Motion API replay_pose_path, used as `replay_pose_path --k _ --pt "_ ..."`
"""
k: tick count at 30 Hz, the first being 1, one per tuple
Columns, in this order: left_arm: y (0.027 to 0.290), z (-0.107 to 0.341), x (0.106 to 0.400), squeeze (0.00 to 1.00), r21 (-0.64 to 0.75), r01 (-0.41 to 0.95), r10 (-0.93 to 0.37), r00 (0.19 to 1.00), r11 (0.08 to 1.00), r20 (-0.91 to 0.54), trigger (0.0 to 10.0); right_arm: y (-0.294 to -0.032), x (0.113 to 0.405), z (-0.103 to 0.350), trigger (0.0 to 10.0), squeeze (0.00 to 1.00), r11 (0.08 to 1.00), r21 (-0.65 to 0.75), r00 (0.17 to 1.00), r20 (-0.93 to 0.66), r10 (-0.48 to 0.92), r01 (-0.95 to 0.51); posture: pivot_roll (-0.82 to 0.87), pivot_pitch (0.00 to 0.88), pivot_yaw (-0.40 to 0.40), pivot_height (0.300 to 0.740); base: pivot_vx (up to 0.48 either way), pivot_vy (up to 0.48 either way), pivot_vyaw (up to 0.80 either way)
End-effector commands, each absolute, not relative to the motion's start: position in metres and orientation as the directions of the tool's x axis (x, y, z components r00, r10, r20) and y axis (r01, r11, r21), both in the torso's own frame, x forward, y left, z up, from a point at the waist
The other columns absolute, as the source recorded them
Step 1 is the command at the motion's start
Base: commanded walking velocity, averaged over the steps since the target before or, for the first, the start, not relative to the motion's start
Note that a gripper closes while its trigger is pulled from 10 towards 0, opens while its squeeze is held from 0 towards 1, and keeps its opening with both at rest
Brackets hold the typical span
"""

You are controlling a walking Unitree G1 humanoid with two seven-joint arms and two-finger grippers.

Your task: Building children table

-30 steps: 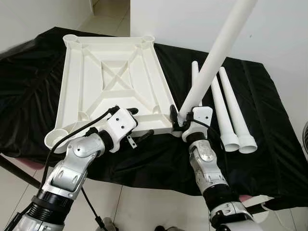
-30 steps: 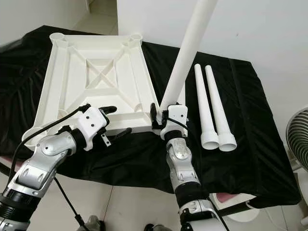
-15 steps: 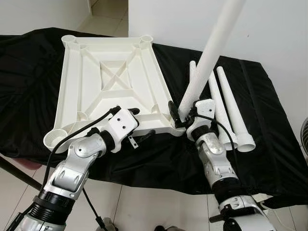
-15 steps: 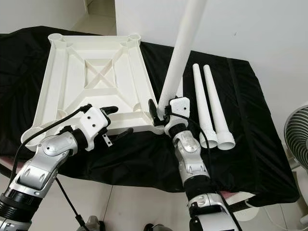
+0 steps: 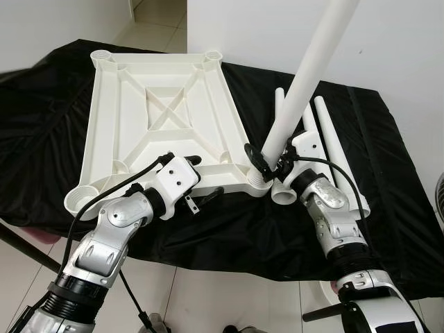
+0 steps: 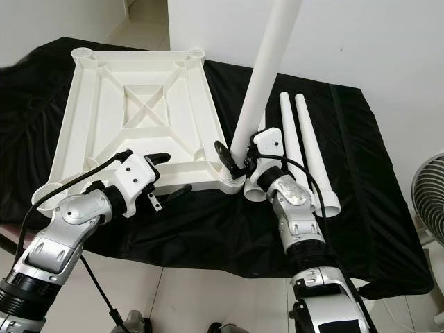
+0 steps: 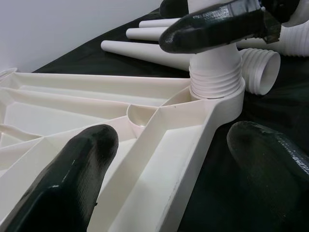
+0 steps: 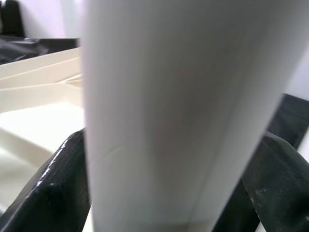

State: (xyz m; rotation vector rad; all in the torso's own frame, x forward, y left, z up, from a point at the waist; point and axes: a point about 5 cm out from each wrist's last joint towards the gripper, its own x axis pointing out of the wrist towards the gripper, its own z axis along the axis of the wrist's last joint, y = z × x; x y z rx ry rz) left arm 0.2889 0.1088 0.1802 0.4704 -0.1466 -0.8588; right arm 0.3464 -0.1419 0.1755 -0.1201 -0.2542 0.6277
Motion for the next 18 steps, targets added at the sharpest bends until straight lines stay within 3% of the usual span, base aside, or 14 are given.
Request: replay_pose_path --k 1,4,5,6,8,10,13,14,18 --pt "0.1025 0.1770 0.2841 0.00 0.448 0.734 -0.792 0.604 0.511 -0.086 10.0 -0.1421 0.3450 0.1725 10.0 0.00 0.786 -0.188 0.768 0.172 0.617 -0.589 0.21 0.109 -0.062 0.740 0.000 0.000 0.00" --pt "0.0996 0.1764 0.2818 0.00 0.442 0.744 -0.801 0.593 0.501 -0.089 10.0 -0.1414 0.3438 0.1693 10.0 0.00 0.767 -0.192 0.755 0.149 0.639 -0.612 0.21 0.109 -0.061 0.740 0.000 0.000 0.00" --pt "0.0986 0.1762 0.2809 0.00 0.442 0.747 -0.804 0.588 0.497 -0.090 10.0 -0.1414 0.3437 0.1686 9.6 0.00 0.766 -0.192 0.754 0.146 0.641 -0.614 0.21 0.109 -0.061 0.740 0.000 0.000 0.00" --pt "0.0976 0.1756 0.2797 0.00 0.441 0.750 -0.807 0.584 0.493 -0.090 10.0 -0.1411 0.3437 0.1677 8.2 0.00 0.765 -0.186 0.753 0.144 0.642 -0.616 0.21 0.109 -0.060 0.740 0.000 0.000 0.00" --pt "0.0961 0.1742 0.2778 0.00 0.439 0.755 -0.811 0.577 0.487 -0.093 10.0 -0.1407 0.3439 0.1668 8.0 0.00 0.764 -0.179 0.753 0.140 0.643 -0.620 0.21 0.109 -0.060 0.740 0.000 0.000 0.00" --pt "0.0952 0.1735 0.2767 0.00 0.437 0.758 -0.813 0.574 0.484 -0.095 10.0 -0.1403 0.3440 0.1665 3.9 0.00 0.762 -0.171 0.750 0.138 0.647 -0.625 0.21 0.109 -0.060 0.740 0.000 0.000 0.00" --pt "0.0948 0.1732 0.2763 0.00 0.437 0.759 -0.814 0.573 0.483 -0.096 10.0 -0.1401 0.3444 0.1663 3.5 0.00 0.762 -0.167 0.751 0.136 0.647 -0.626 0.21 0.109 -0.060 0.740 0.000 0.000 0.00" --pt "0.0946 0.1730 0.2759 0.00 0.436 0.760 -0.815 0.571 0.482 -0.096 10.0 -0.1399 0.3443 0.1660 0.0 0.00 0.760 -0.159 0.748 0.136 0.649 -0.630 0.21 0.110 -0.060 0.740 0.000 0.000 0.00" --pt "0.0941 0.1726 0.2752 0.00 0.435 0.763 -0.816 0.569 0.479 -0.099 10.0 -0.1405 0.3444 0.1658 0.0 0.00 0.758 -0.154 0.747 0.129 0.652 -0.634 0.21 0.110 -0.061 0.740 0.000 0.000 0.00"
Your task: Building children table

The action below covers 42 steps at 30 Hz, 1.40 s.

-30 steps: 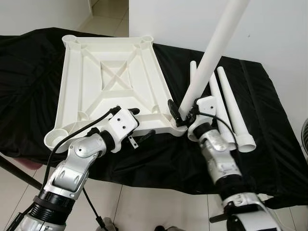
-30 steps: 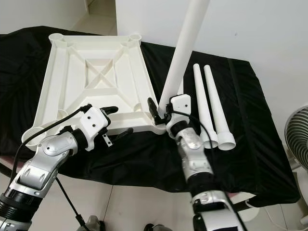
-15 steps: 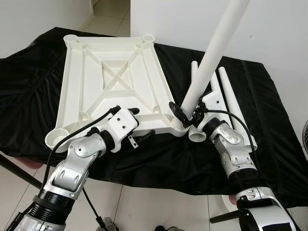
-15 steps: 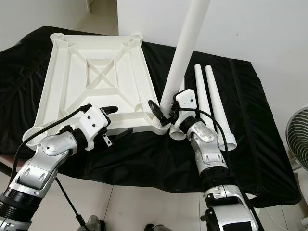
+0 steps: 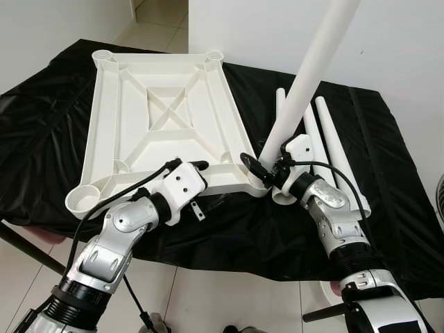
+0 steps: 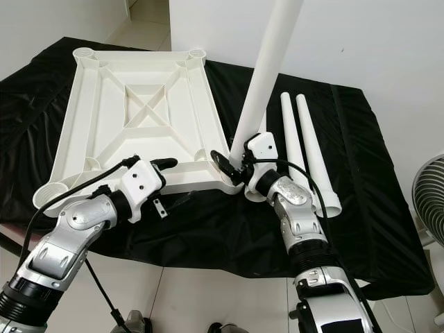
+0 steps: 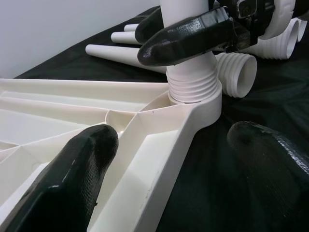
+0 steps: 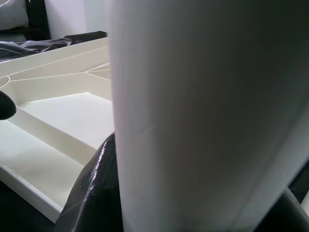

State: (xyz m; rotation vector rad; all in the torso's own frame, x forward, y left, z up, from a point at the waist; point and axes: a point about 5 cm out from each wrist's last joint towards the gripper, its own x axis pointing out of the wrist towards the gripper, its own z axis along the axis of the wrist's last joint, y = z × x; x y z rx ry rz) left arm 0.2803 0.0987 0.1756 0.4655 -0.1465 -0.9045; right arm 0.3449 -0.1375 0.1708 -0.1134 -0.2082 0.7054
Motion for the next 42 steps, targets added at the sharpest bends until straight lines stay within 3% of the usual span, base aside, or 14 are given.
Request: replay_pose_path --k 1,11,12,28,35,42 --pt "0.094 0.173 0.275 0.00 0.435 0.763 -0.817 0.569 0.479 -0.099 10.0 -0.141 0.344 0.166 0.0 0.00 0.758 -0.158 0.748 0.128 0.651 -0.633 0.21 0.110 -0.061 0.740 0.000 0.000 0.00" --pt "0.093 0.172 0.275 0.00 0.431 0.763 -0.815 0.571 0.482 -0.097 10.0 -0.142 0.344 0.165 0.1 0.00 0.786 -0.146 0.775 0.133 0.618 -0.601 0.21 0.115 -0.064 0.740 0.000 0.000 0.00" --pt "0.093 0.172 0.275 0.00 0.431 0.763 -0.815 0.571 0.483 -0.097 10.0 -0.142 0.345 0.165 10.0 0.00 0.797 -0.146 0.787 0.135 0.602 -0.585 0.21 0.116 -0.067 0.740 0.000 0.000 0.00" --pt "0.093 0.172 0.275 0.00 0.429 0.760 -0.812 0.576 0.489 -0.094 10.0 -0.123 0.342 0.160 10.0 0.00 0.907 -0.052 0.891 0.168 0.421 -0.419 0.21 0.115 -0.072 0.740 0.000 0.000 0.00" --pt "0.092 0.172 0.273 0.00 0.428 0.760 -0.813 0.575 0.489 -0.093 10.0 -0.114 0.338 0.156 10.0 0.00 0.960 0.011 0.948 0.162 0.275 -0.280 0.22 0.111 -0.081 0.740 0.000 0.000 0.00" --pt "0.091 0.171 0.274 0.00 0.428 0.761 -0.814 0.574 0.488 -0.091 10.0 -0.113 0.339 0.149 10.0 0.00 0.999 0.038 0.993 0.111 0.032 -0.036 0.22 0.097 -0.087 0.740 0.000 0.000 0.00"
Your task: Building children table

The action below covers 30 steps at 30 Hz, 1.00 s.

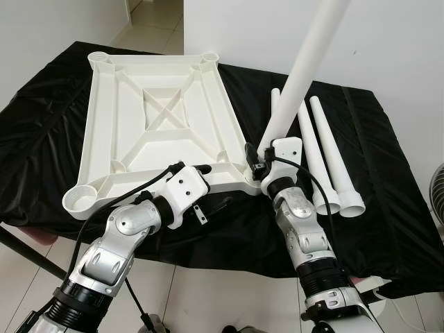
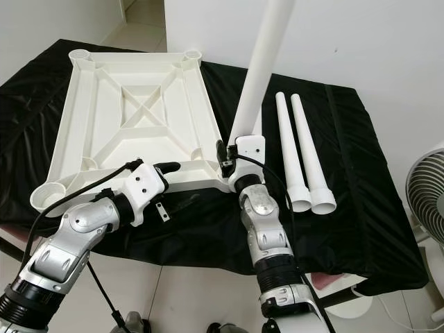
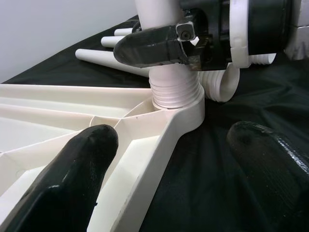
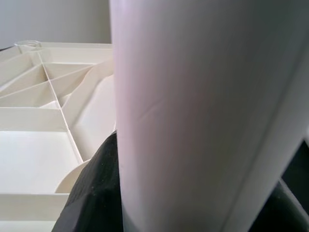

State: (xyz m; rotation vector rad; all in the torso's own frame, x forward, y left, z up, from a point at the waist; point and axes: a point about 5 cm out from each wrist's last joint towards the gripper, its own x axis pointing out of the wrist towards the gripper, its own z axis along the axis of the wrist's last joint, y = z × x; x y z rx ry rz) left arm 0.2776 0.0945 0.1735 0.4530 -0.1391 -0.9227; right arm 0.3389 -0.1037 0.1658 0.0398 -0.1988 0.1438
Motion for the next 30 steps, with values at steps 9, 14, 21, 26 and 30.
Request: replay_pose_path --k 9,14,21,26,30 --pt "0.090 0.171 0.273 0.00 0.429 0.763 -0.817 0.569 0.484 -0.091 10.0 -0.112 0.335 0.147 10.0 0.00 0.989 0.065 0.985 0.103 -0.141 0.135 0.22 0.089 -0.091 0.740 0.000 0.000 0.00" --pt "0.089 0.170 0.273 0.00 0.429 0.764 -0.818 0.568 0.482 -0.092 10.0 -0.103 0.333 0.145 10.0 0.00 0.990 0.087 0.988 0.094 -0.122 0.114 0.22 0.084 -0.090 0.740 0.000 0.000 0.00" --pt "0.089 0.170 0.274 0.00 0.432 0.763 -0.818 0.568 0.481 -0.091 10.0 -0.103 0.333 0.149 10.0 1.00 0.993 0.099 0.988 0.136 -0.072 0.059 0.22 0.071 -0.092 0.740 0.000 0.000 0.00" --pt "0.089 0.170 0.274 0.00 0.433 0.762 -0.818 0.568 0.482 -0.090 10.0 -0.104 0.333 0.154 10.0 1.00 0.994 0.111 0.983 0.185 -0.014 -0.006 0.22 0.066 -0.092 0.740 0.000 0.000 0.00" --pt "0.088 0.171 0.274 0.00 0.434 0.761 -0.818 0.569 0.482 -0.088 10.0 -0.105 0.333 0.161 10.0 1.00 0.987 0.129 0.970 0.234 0.066 -0.099 0.22 0.065 -0.093 0.740 0.000 0.000 0.00"
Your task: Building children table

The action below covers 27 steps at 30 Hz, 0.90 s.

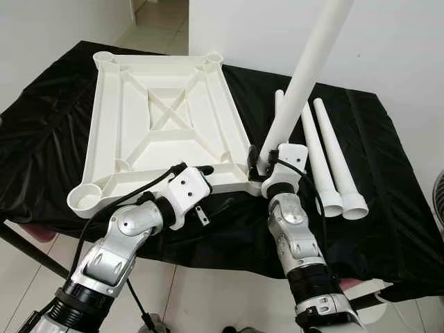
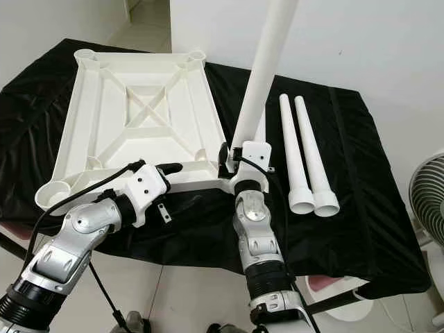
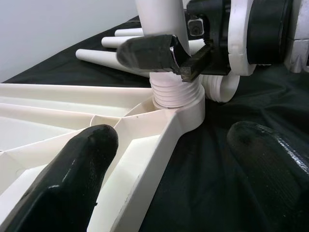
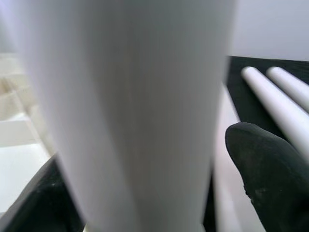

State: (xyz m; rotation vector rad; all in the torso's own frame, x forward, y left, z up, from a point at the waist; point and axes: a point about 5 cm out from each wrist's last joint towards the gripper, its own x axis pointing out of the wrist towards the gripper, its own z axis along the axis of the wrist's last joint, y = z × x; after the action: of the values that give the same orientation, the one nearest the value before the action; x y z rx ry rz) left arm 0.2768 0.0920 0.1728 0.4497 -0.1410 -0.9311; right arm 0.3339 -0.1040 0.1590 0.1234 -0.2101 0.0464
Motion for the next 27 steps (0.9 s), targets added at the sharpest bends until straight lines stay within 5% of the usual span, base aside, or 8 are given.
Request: replay_pose_path --k 1,2,3,4,17,27 --pt "0.088 0.171 0.274 0.00 0.434 0.761 -0.818 0.569 0.482 -0.088 10.0 -0.105 0.333 0.161 10.0 1.00 0.987 0.129 0.970 0.234 0.066 -0.099 0.22 0.065 -0.093 0.740 0.000 0.000 0.00" --pt "0.088 0.171 0.274 0.00 0.433 0.761 -0.818 0.568 0.482 -0.088 10.0 -0.108 0.335 0.164 10.0 1.00 0.981 0.131 0.965 0.240 0.110 -0.145 0.22 0.065 -0.092 0.740 0.000 0.000 0.00" --pt "0.088 0.171 0.274 0.00 0.433 0.762 -0.818 0.568 0.482 -0.088 10.0 -0.109 0.336 0.165 10.0 0.85 0.976 0.123 0.959 0.242 0.146 -0.180 0.22 0.066 -0.092 0.740 0.000 0.000 0.00" --pt "0.088 0.171 0.274 0.00 0.433 0.762 -0.818 0.568 0.482 -0.088 10.0 -0.112 0.337 0.166 10.0 0.00 0.971 0.114 0.954 0.242 0.176 -0.208 0.22 0.068 -0.090 0.740 0.000 0.000 0.00" --pt "0.088 0.172 0.275 0.00 0.434 0.761 -0.819 0.567 0.482 -0.087 10.0 -0.133 0.349 0.170 10.0 0.00 0.867 -0.075 0.851 0.167 0.499 -0.493 0.22 0.077 -0.086 0.740 0.000 0.000 0.00" --pt "0.081 0.167 0.268 0.00 0.406 0.783 -0.830 0.549 0.472 -0.094 10.0 -0.144 0.356 0.164 10.0 0.00 0.813 -0.122 0.810 0.084 0.580 -0.569 0.22 0.086 -0.079 0.740 0.000 0.000 0.00"
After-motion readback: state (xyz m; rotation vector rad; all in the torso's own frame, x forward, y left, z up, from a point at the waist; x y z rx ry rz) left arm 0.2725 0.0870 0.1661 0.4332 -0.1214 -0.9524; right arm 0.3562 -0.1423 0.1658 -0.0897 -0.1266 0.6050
